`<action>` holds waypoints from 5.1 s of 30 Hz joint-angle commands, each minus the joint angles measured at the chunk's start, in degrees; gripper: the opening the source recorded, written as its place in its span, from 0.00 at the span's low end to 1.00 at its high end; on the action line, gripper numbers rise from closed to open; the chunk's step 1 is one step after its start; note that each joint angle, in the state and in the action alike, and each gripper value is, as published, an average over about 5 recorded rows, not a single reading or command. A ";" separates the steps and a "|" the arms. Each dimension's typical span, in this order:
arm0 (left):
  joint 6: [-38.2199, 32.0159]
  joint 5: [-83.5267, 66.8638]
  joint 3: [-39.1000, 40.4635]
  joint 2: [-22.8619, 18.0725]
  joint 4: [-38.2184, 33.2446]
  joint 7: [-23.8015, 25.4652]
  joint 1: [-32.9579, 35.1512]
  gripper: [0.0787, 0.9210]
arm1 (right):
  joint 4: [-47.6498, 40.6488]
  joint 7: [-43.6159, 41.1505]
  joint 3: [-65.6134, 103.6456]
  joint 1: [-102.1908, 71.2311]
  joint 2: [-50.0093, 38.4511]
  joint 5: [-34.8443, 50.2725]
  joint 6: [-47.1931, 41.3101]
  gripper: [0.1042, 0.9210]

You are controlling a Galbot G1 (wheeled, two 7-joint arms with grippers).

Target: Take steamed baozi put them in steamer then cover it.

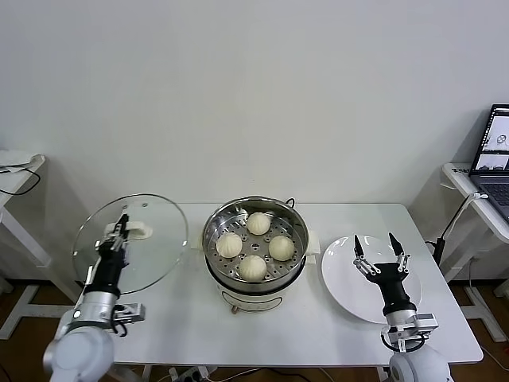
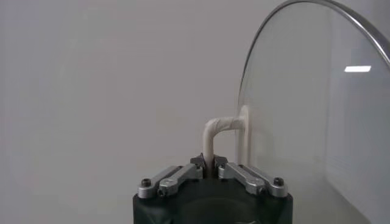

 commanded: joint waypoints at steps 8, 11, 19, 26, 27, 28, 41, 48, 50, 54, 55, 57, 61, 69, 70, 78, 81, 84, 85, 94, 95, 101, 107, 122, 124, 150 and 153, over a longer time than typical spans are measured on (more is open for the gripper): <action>26.34 8.41 34.17 2.67 -8.15 14.23 -14.02 0.13 | -1.03 -0.07 1.56 -0.47 1.27 -0.77 0.48 0.88; 27.95 9.71 37.29 1.38 -6.24 15.16 -16.75 0.13 | -1.30 -0.06 1.91 -0.73 1.48 -1.09 0.58 0.88; 28.61 12.65 42.63 -1.94 1.06 15.44 -22.60 0.13 | -1.64 -0.06 2.47 -1.15 2.11 -1.77 0.67 0.88; 28.84 13.58 44.72 -4.19 6.39 15.23 -26.54 0.13 | -2.38 -0.05 2.45 -1.13 2.78 -2.53 0.78 0.88; 28.81 13.81 44.78 -4.66 7.28 15.17 -26.99 0.13 | -2.51 -0.05 2.43 -1.15 2.87 -2.63 0.81 0.88; 28.83 14.00 44.82 -5.10 8.12 15.14 -27.39 0.13 | -2.63 -0.04 2.43 -1.18 2.95 -2.73 0.84 0.88; 28.98 14.79 45.24 -10.17 13.04 14.13 -28.05 0.13 | -3.09 0.04 2.66 -1.76 3.24 -3.76 1.10 0.88; 28.97 14.18 44.61 -11.34 14.74 12.73 -27.50 0.13 | -3.12 0.01 2.61 -1.87 3.19 -3.91 1.21 0.88; 29.11 13.90 44.34 -11.62 15.13 12.36 -27.26 0.13 | -3.15 -0.02 2.57 -1.90 3.19 -3.97 1.31 0.88; 29.28 13.71 44.05 -12.22 15.72 11.82 -26.80 0.13 | -3.34 -0.07 2.45 -1.85 3.24 -4.10 1.45 0.88; 29.28 13.71 44.02 -12.33 15.85 11.72 -26.74 0.13 | -3.41 -0.08 2.41 -1.82 3.26 -4.12 1.46 0.88; 29.27 13.69 43.91 -12.50 16.09 11.54 -26.65 0.13 | -3.47 -0.10 2.34 -1.77 3.29 -4.15 1.47 0.88; 29.23 13.69 43.64 -12.56 16.33 11.28 -26.40 0.13 | -3.58 -0.14 2.23 -1.69 3.20 -4.19 1.47 0.88; 29.08 13.59 43.08 -12.77 17.17 10.91 -25.71 0.13 | -3.78 -0.19 1.81 -1.30 3.27 -4.37 1.42 0.88; 29.07 13.54 43.03 -12.78 17.24 10.85 -25.60 0.13 | -3.90 -0.20 1.78 -1.25 3.25 -4.38 1.42 0.88; 28.97 13.52 43.06 -12.99 17.31 10.54 -25.35 0.13 | -4.61 -0.32 1.62 -0.82 3.10 -4.39 1.39 0.88; 29.00 13.56 43.15 -12.99 16.93 10.55 -25.27 0.13 | -4.65 -0.39 1.57 -0.77 3.00 -4.44 1.36 0.88; 29.00 13.71 43.40 -13.06 16.69 10.53 -25.02 0.13 | -4.74 -0.44 1.51 -0.68 2.94 -4.51 1.34 0.88; 28.94 13.87 43.46 -13.11 16.72 10.51 -24.96 0.13 | -4.74 -0.45 1.49 -0.65 2.95 -4.53 1.34 0.88; 28.05 15.13 43.05 -13.26 17.54 10.42 -24.95 0.13 | -4.66 -0.58 1.49 -0.68 2.93 -4.58 1.39 0.88; 27.86 15.35 42.97 -13.26 17.72 10.40 -24.91 0.13 | -4.65 -0.60 1.49 -0.70 2.92 -4.58 1.40 0.88; 26.96 15.96 42.55 -13.32 17.99 10.39 -24.65 0.13 | -4.52 -0.65 1.48 -0.76 2.81 -4.61 1.39 0.88; 26.72 15.86 42.47 -13.09 16.47 10.17 -24.00 0.14 | -4.63 -0.69 1.49 -0.69 2.60 -4.57 1.39 0.88; 28.23 13.98 43.56 -7.39 3.61 10.15 -17.21 0.63 | -4.85 -0.84 1.14 -0.26 1.89 -4.37 1.55 0.88; 28.46 13.51 43.52 -6.39 1.36 10.06 -15.90 0.70 | -4.80 -0.85 1.11 -0.22 1.79 -4.32 1.58 0.88; -10.52 -61.91 -0.89 -9.06 -6.48 -2.83 10.36 0.88 | 5.95 -1.80 2.44 -1.45 0.83 -0.95 -8.87 0.88; -11.57 -62.54 -0.81 -9.63 -5.72 -2.12 11.02 0.88 | 6.75 -1.83 2.36 -1.70 1.12 -0.39 -9.08 0.88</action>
